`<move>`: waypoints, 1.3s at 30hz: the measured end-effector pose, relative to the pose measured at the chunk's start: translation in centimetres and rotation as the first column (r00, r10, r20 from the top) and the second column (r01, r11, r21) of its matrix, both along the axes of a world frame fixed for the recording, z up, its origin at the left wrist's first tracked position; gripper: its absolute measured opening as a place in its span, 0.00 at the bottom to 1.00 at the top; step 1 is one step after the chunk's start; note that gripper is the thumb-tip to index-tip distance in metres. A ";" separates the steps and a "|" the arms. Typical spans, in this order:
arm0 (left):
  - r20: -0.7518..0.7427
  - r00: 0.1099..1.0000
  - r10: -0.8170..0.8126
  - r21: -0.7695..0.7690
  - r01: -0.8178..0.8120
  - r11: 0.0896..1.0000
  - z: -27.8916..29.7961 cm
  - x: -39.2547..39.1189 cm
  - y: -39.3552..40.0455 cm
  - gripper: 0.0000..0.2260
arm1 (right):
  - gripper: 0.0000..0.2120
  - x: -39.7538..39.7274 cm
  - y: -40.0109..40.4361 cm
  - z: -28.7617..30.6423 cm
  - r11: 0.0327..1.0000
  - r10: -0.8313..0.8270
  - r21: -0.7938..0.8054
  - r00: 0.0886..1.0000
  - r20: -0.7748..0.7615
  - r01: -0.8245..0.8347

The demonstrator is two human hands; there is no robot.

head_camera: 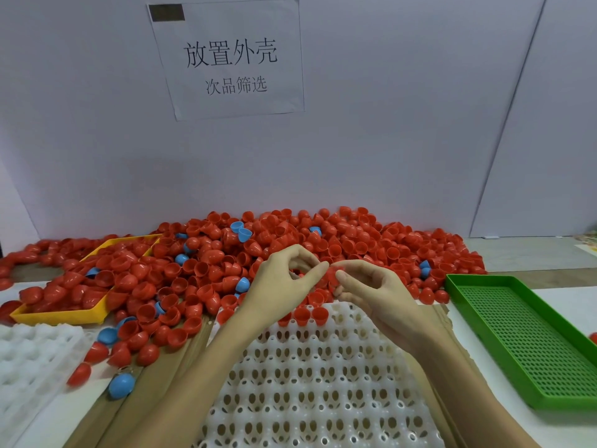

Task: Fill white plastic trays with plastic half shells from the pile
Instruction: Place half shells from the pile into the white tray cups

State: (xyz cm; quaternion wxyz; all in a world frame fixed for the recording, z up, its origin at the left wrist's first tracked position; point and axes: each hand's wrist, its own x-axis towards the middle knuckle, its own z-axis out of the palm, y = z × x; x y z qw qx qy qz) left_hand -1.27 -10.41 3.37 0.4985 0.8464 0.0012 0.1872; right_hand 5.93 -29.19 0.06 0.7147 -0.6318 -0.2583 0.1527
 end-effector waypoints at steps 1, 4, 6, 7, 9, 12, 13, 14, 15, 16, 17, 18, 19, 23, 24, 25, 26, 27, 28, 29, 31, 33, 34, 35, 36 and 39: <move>0.000 1.000 0.005 0.002 -0.005 1.000 -0.1 0.0 0.0 0.07 | 0.19 0.0 0.0 0.0 1.000 0.001 -0.026 0.999 0.037 0.000; 0.000 1.000 -0.011 0.030 0.011 0.999 0.0 -0.1 0.2 0.06 | 0.17 0.0 0.0 -0.2 0.997 0.029 -0.078 0.992 0.124 -0.019; -0.022 0.998 -0.062 0.044 0.062 0.997 0.1 -0.2 0.4 0.06 | 0.17 -0.1 -0.1 -0.2 0.993 0.081 -0.093 0.988 0.127 -0.070; -0.020 0.997 -0.075 0.070 0.076 0.995 0.1 -0.3 0.5 0.07 | 0.17 -0.1 -0.2 -0.2 0.990 0.110 -0.105 0.986 0.124 -0.098; 0.031 0.997 -0.075 0.152 0.069 0.986 0.1 -0.4 0.6 0.06 | 0.15 0.1 -0.5 0.0 0.983 0.138 -0.140 0.982 0.129 -0.120; 0.144 0.989 -0.043 0.335 -0.008 0.942 -0.4 -0.4 0.4 0.06 | 0.13 0.5 -1.1 0.1 0.994 0.066 -0.092 0.994 0.088 -0.058; 0.166 0.985 -0.044 0.399 -0.026 0.916 -0.8 -0.3 0.2 0.07 | 0.13 0.8 -1.3 0.1 0.999 0.028 -0.036 0.999 0.034 -0.027; 0.172 0.983 -0.061 0.454 -0.024 0.891 -1.2 -0.2 -0.1 0.07 | 0.14 1.1 -1.4 0.0 1.000 -0.008 0.011 1.000 -0.015 0.008; 0.164 0.982 -0.094 0.506 -0.002 0.862 -1.7 0.0 -0.3 0.08 | 0.13 1.3 -1.6 -0.2 0.998 -0.041 0.041 0.998 -0.054 0.043; 0.140 0.981 -0.133 0.562 0.032 0.826 -2.3 0.2 -0.7 0.08 | 0.12 1.6 -1.7 -0.3 0.996 -0.070 0.054 0.994 -0.081 0.074; 0.110 0.980 -0.168 0.623 0.064 0.780 -2.9 0.5 -0.9 0.09 | 0.11 1.8 -1.9 -0.5 0.993 -0.094 0.057 0.991 -0.096 0.100; 0.086 0.976 -0.198 0.678 0.088 0.730 -3.3 0.8 -1.1 0.10 | 0.10 2.0 -2.0 -0.6 0.991 -0.115 0.052 0.988 -0.104 0.121; 0.078 0.972 -0.221 0.722 0.098 0.685 -3.7 1.1 -1.3 0.11 | 0.10 2.1 -2.1 -0.8 0.989 -0.133 0.045 0.985 -0.108 0.139; 0.084 0.966 -0.244 0.813 0.075 0.577 -4.4 1.6 -1.6 0.15 | 0.09 2.3 -1.9 -1.1 0.980 -0.188 -0.059 0.982 -0.001 0.187; 0.081 0.967 -0.242 0.816 0.075 0.574 -4.5 1.7 -1.6 0.16 | 0.09 2.3 -1.9 -1.2 0.975 -0.188 -0.111 0.980 0.059 0.194; 0.077 0.968 -0.238 0.808 0.080 0.584 -4.7 1.7 -1.6 0.16 | 0.08 2.3 -1.8 -1.3 0.968 -0.169 -0.167 0.979 0.114 0.187; 0.069 0.970 -0.233 0.791 0.089 0.605 -4.8 1.8 -1.5 0.16 | 0.07 2.2 -1.7 -1.3 0.959 -0.133 -0.228 0.978 0.162 0.168; 0.056 0.972 -0.228 0.773 0.102 0.626 -4.8 1.8 -1.5 0.16 | 0.06 2.1 -1.6 -1.3 0.945 -0.089 -0.290 0.974 0.208 0.149; 0.040 0.974 -0.223 0.756 0.116 0.644 -4.9 1.8 -1.5 0.15 | 0.05 2.0 -1.6 -1.4 0.929 -0.047 -0.345 0.966 0.253 0.136; 0.025 0.976 -0.215 0.740 0.127 0.660 -4.9 1.8 -1.5 0.14 | 0.04 2.0 -1.6 -1.4 0.913 -0.014 -0.386 0.957 0.288 0.130; -0.011 0.984 -0.179 0.675 0.139 0.724 -4.9 1.8 -1.4 0.13 | 0.08 2.1 -1.8 -1.5 0.891 0.023 -0.435 0.945 0.325 0.128; -0.058 0.989 -0.134 0.612 0.141 0.778 -4.9 1.7 -1.3 0.17 | 0.15 2.4 -2.1 -1.5 0.875 0.042 -0.468 0.941 0.336 0.128; -0.074 0.989 -0.129 0.604 0.147 0.783 -4.8 1.8 -1.3 0.18 | 0.18 2.5 -2.3 -1.5 0.870 0.049 -0.477 0.940 0.338 0.126; -0.081 0.987 -0.138 0.596 0.159 0.787 -4.7 1.8 -1.3 0.19 | 0.19 2.5 -2.4 -1.6 0.863 0.059 -0.488 0.934 0.351 0.129; -0.086 0.985 -0.153 0.583 0.174 0.794 -4.6 1.8 -1.3 0.18 | 0.18 2.6 -2.4 -1.6 0.853 0.067 -0.502 0.924 0.376 0.142; -0.105 0.978 -0.182 0.533 0.210 0.820 -3.9 1.7 -1.1 0.17 | 0.10 2.5 -2.2 -1.8 0.817 0.095 -0.541 0.881 0.464 0.197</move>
